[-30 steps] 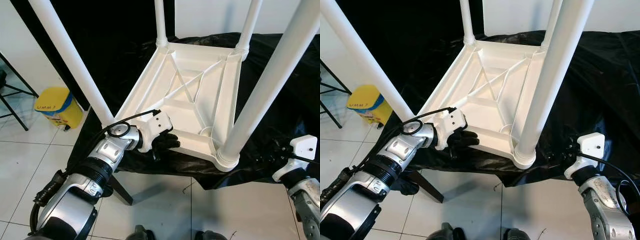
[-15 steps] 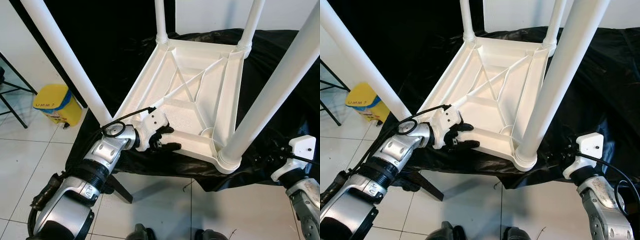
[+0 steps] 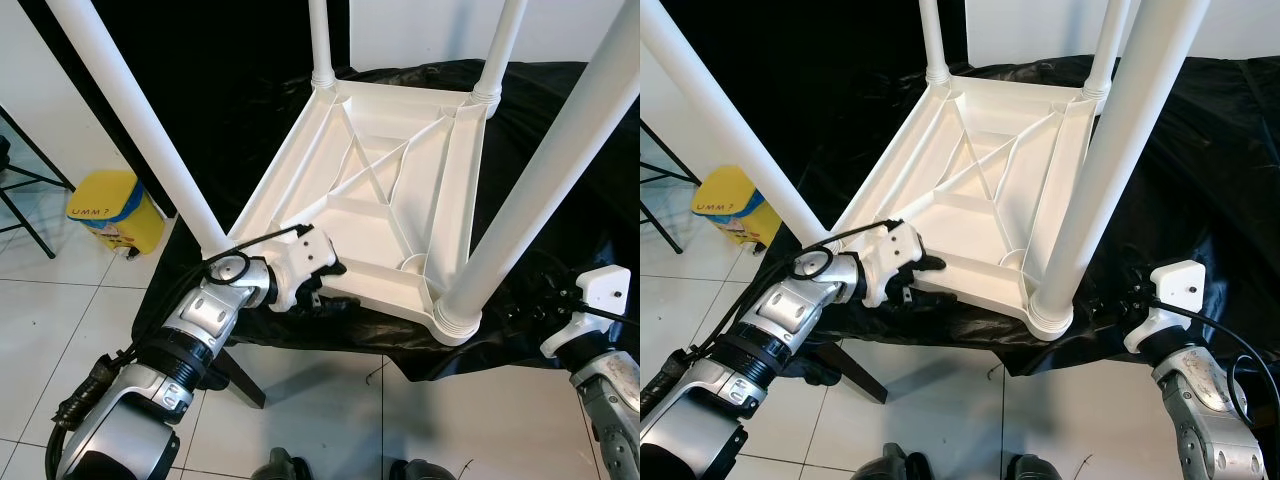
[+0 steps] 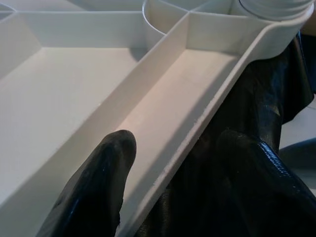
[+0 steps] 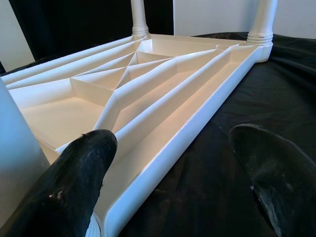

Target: Building children table

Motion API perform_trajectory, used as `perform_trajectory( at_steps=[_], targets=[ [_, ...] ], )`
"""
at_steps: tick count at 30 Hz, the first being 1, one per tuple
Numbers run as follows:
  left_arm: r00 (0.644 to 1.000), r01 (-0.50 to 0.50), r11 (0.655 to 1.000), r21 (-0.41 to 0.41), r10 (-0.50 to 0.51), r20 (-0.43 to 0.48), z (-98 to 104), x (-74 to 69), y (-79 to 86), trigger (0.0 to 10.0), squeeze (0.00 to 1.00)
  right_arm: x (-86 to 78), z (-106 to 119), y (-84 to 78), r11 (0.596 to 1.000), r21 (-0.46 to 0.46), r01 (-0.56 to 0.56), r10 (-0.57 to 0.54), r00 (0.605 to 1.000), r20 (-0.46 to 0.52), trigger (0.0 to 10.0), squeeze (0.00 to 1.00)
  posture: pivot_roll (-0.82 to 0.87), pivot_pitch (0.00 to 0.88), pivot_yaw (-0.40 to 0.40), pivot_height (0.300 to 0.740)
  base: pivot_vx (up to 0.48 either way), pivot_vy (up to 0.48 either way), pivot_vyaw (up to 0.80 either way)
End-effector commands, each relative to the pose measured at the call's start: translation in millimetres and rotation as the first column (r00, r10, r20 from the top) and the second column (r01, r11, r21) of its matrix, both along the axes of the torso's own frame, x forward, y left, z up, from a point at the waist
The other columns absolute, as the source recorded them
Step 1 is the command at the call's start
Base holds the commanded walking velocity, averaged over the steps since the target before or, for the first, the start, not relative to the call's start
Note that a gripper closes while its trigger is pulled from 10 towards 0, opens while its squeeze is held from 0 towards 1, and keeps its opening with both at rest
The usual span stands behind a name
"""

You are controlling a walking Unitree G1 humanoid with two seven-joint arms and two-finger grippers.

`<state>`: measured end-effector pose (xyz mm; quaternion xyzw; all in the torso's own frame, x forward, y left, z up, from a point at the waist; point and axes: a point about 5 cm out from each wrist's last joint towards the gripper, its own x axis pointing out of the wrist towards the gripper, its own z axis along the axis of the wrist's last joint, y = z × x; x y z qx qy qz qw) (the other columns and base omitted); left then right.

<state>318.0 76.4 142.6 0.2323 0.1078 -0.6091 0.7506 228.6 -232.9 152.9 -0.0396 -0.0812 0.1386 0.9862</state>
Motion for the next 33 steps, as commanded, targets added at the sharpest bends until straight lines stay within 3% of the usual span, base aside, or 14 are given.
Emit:
perform_trajectory(
  at_steps=[1, 7, 9, 13, 30, 33],
  targets=[
    [0.998, 0.025, 0.998, 0.065, -0.021, -0.06, -11.4, -1.2, 3.9, 10.0, 0.0, -1.8, -2.5, -0.3, 1.0, -0.011, 0.002, -0.002, 1.0, -0.015, 10.0, 0.0, -0.11, 0.105, 0.09, 0.74, 0.0, 0.0, 0.0],
    [0.99, -0.133, 0.984, 0.115, 0.138, -0.04, -16.4, 15.9, 7.9, 10.0, 0.0, -3.7, -2.5, -2.5, 1.0, -0.012, 0.018, -0.018, 1.0, -0.013, 10.0, 0.0, -0.11, 0.111, 0.097, 0.74, 0.0, 0.0, 0.0],
    [0.982, -0.186, 0.974, 0.129, 0.19, -0.02, -16.1, 22.2, 11.2, 0.0, 0.0, -3.9, -2.5, -2.8, 1.0, -0.012, 0.022, -0.022, 1.0, -0.011, 10.0, 0.0, -0.11, 0.111, 0.1, 0.74, 0.0, 0.0, 0.0],
    [0.964, -0.264, 0.955, 0.137, 0.267, -0.004, -15.6, 30.3, 15.3, 0.0, 0.0, -3.9, -2.6, -3.2, 1.0, -0.014, 0.027, -0.027, 1.0, -0.009, 10.0, 0.0, -0.11, 0.112, 0.102, 0.74, 0.0, 0.0, 0.0],
    [0.94, -0.34, 0.934, 0.113, 0.341, 0.009, -11.0, 40.5, 19.6, 0.0, 0.0, -1.0, -2.9, -3.8, 0.999, -0.016, 0.038, -0.038, 0.999, -0.003, 10.0, 0.0, -0.12, 0.101, 0.101, 0.74, 0.0, 0.0, 0.0],
    [0.925, -0.38, 0.916, 0.131, 0.379, 0.031, -11.9, 42.9, 31.4, 0.0, 0.0, 0.7, -1.9, -4.5, 0.999, -0.02, 0.039, -0.039, 0.999, 0.004, 10.0, 0.0, -0.12, 0.094, 0.096, 0.74, 0.0, 0.0, 0.0]
  ],
)
